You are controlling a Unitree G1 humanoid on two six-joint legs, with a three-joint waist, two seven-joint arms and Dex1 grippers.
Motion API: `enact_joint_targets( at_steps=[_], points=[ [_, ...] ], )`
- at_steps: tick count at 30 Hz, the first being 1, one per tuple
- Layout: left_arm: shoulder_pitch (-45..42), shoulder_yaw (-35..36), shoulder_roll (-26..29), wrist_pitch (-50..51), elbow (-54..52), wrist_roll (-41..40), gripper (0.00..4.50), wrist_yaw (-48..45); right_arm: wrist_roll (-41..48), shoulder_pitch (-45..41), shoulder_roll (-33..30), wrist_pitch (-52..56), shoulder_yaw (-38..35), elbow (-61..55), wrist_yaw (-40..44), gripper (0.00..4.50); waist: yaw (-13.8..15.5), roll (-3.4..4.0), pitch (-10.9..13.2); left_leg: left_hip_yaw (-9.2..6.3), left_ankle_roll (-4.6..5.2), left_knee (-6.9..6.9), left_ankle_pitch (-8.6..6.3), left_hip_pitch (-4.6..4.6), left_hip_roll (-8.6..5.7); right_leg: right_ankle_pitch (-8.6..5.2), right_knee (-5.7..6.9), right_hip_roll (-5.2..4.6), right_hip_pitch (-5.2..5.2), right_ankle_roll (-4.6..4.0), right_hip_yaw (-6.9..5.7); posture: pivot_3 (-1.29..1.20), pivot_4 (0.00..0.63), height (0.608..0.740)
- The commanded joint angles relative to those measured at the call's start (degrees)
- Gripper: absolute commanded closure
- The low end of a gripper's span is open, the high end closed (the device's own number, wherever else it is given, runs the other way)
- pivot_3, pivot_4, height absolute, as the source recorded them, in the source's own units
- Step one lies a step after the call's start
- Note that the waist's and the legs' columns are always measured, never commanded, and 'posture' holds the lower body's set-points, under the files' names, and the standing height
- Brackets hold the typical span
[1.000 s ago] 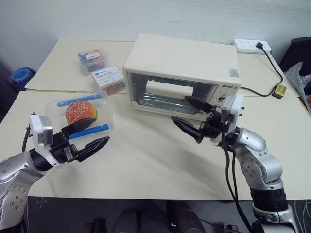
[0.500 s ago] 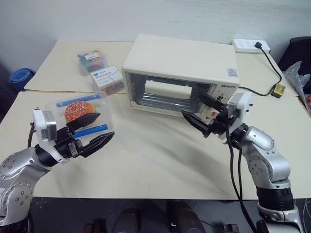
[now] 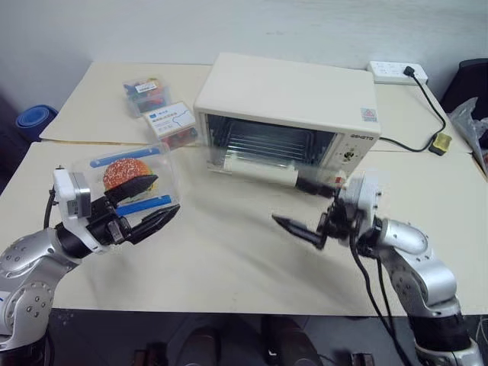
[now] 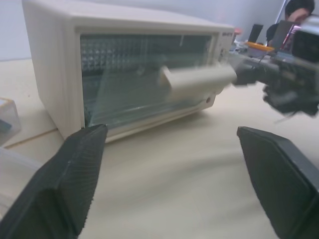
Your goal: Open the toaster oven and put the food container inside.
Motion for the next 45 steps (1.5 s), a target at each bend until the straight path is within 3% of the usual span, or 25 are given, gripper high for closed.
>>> enact_joint_targets(
  at_steps=[1,7,11,12,20,27,32,37,42,45],
  points=[
    [-6.0,0.1,1.5,-0.8,4.6,0.6,1.45,-0.5,-1.2,0.2,-0.3,-4.6,0.3,-2.1,1.9,0.0,-0.1,0.0,0.0,0.01,-0.01,0.06,0.0,0.0,0.01,0.0,0.09,0.03,-0.01,0.0,0.01,0.0,0.15,0.74],
    [-22.5,-10.0,0.1,-5.5,18.6,10.5,3.19,-3.1,-3.2,0.5,-0.2,-7.4,0.6,-0.3,2.7,0.0,0.1,-0.01,0.0,-0.03,-0.08,0.19,0.05,0.03,-0.05,0.0,0.27,0.07,0.01,0.0,-0.04,0.0,0.15,0.74],
    [-31.6,-17.7,-3.6,-9.6,29.2,17.3,4.46,-6.7,-4.1,1.0,-0.2,-8.7,0.1,0.5,2.5,0.0,0.0,-0.01,0.0,0.04,-0.24,0.27,0.14,-0.03,-0.06,0.01,0.27,0.08,0.0,0.02,0.0,0.0,0.15,0.74],
    [-33.2,-19.4,-4.5,-10.6,31.1,18.8,4.49,-7.7,-4.2,1.3,-0.3,-8.9,-0.1,0.5,2.3,0.0,0.1,-0.01,0.0,0.03,-0.3,0.31,0.18,-0.1,-0.06,0.02,0.27,0.08,-0.01,0.03,-0.02,0.0,0.15,0.74],
    [-34.4,-25.0,-5.6,-11.4,33.5,22.5,4.49,-16.6,-4.0,10.1,0.1,-13.4,-5.0,-0.9,0.0,0.0,0.2,-0.01,0.0,0.01,-0.28,0.48,0.16,-0.33,-0.02,0.05,0.3,0.09,-0.1,0.1,-0.02,0.0,0.15,0.74],
    [-27.6,-28.9,-4.0,-10.4,27.1,29.4,4.49,-13.7,-1.6,25.2,-0.9,-19.4,-14.9,0.4,1.4,0.0,0.4,-0.01,0.0,0.03,0.09,0.6,-0.03,-0.19,-0.07,0.06,0.23,0.04,0.06,0.14,0.06,0.0,0.15,0.74],
    [-24.4,-30.0,-6.0,-8.3,23.5,31.7,4.49,-9.2,1.4,24.3,-2.7,-16.3,-18.3,0.8,1.0,0.0,0.0,-0.01,0.0,0.07,0.1,0.57,-0.02,0.08,-0.06,0.09,0.42,0.06,0.18,0.18,0.19,0.0,0.15,0.74],
    [-20.9,-32.0,-6.8,-9.6,19.9,36.3,4.49,-5.3,0.6,15.2,-2.4,-10.4,-16.5,1.2,-5.5,0.0,0.0,-0.01,0.0,0.1,0.08,0.57,-0.02,0.08,-0.06,0.09,0.42,0.06,0.14,0.19,0.24,0.0,0.15,0.74],
    [-14.7,-26.9,-7.4,-8.1,11.8,32.6,3.34,-2.7,8.1,9.2,-2.6,-6.3,-13.6,0.2,0.1,0.0,0.2,-0.01,0.0,0.04,0.03,0.52,0.01,0.02,-0.03,0.08,0.36,0.07,0.1,0.18,0.19,0.0,0.15,0.74],
    [-9.0,-18.4,-7.8,-6.1,3.5,24.4,2.43,-2.0,7.9,6.5,-1.8,-7.5,-12.5,0.8,1.4,0.0,0.0,-0.01,0.0,0.07,0.09,0.54,-0.02,-0.03,-0.04,0.09,0.31,0.0,0.09,0.18,0.21,0.0,0.15,0.74]
  ],
)
